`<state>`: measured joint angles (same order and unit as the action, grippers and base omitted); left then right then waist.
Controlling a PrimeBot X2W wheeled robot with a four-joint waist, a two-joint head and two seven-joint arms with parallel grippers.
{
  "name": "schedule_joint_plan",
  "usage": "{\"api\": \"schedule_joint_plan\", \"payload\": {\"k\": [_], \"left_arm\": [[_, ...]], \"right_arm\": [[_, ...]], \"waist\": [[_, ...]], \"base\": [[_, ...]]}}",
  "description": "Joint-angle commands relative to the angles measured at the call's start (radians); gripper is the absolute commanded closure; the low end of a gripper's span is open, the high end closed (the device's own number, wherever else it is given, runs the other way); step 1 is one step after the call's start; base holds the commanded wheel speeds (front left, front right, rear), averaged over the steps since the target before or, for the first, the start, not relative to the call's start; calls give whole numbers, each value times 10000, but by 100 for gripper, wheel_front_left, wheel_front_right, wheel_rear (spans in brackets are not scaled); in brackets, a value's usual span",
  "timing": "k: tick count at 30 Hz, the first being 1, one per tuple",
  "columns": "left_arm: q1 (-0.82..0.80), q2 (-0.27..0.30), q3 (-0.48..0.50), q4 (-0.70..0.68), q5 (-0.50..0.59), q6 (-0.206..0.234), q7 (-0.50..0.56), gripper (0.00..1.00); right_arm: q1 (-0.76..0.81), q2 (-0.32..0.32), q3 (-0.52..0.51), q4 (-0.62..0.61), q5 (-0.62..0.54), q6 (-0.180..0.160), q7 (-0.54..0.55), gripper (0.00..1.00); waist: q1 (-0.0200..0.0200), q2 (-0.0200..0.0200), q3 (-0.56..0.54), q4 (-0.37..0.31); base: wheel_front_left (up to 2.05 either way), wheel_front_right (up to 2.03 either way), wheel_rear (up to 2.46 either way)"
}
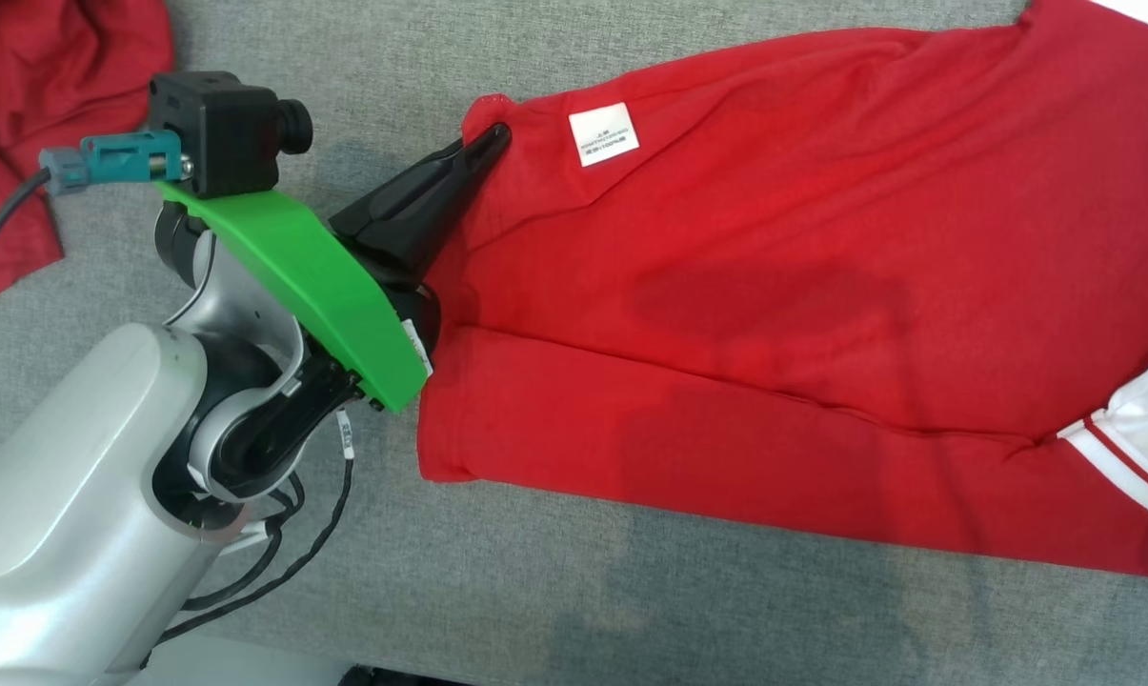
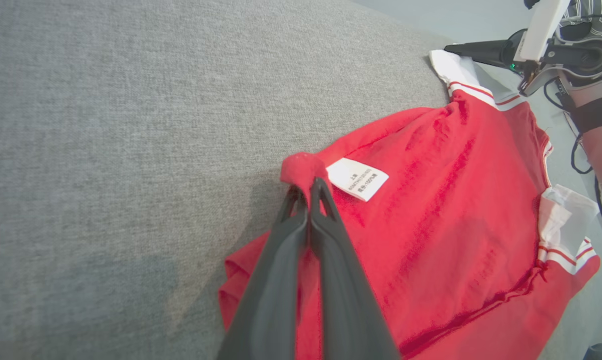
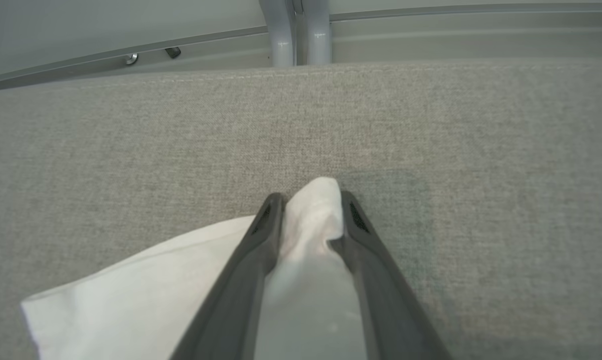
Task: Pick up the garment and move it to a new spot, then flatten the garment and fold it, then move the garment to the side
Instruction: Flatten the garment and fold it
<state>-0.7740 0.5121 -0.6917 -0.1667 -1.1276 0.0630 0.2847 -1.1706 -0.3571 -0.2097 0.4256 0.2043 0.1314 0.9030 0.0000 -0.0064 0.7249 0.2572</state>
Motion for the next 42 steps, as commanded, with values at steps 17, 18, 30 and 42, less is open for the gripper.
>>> {"api": "schedule_joint_plan", "payload": {"k": [17,18,30,42], "left_arm": [[456,341,379,487,-67,177,-549,100],[551,368,410,502,-89,196,-626,100],[2042,882,826,417,-426,367,-1359,100],[4404,846,758,650,-734,259,-2566,100]], "right_arm": [[1348,177,588,-2139,2540,-7,-2233,100],[1678,107,578,-2417,2859,-7,-2383,100],[7461,283,-456,-6433,5390,-5,-3686,100],[11021,1166,-95,-7149,5638,-5,-4546,100]], "waist": [[0,64,-635,-719],[0,64,-765,-790],[0,64,-2546,-1842],[0,64,-3391,-2278]], "base": [[0,0,0],[0,0,0],[0,0,0],[0,0,0]]}}
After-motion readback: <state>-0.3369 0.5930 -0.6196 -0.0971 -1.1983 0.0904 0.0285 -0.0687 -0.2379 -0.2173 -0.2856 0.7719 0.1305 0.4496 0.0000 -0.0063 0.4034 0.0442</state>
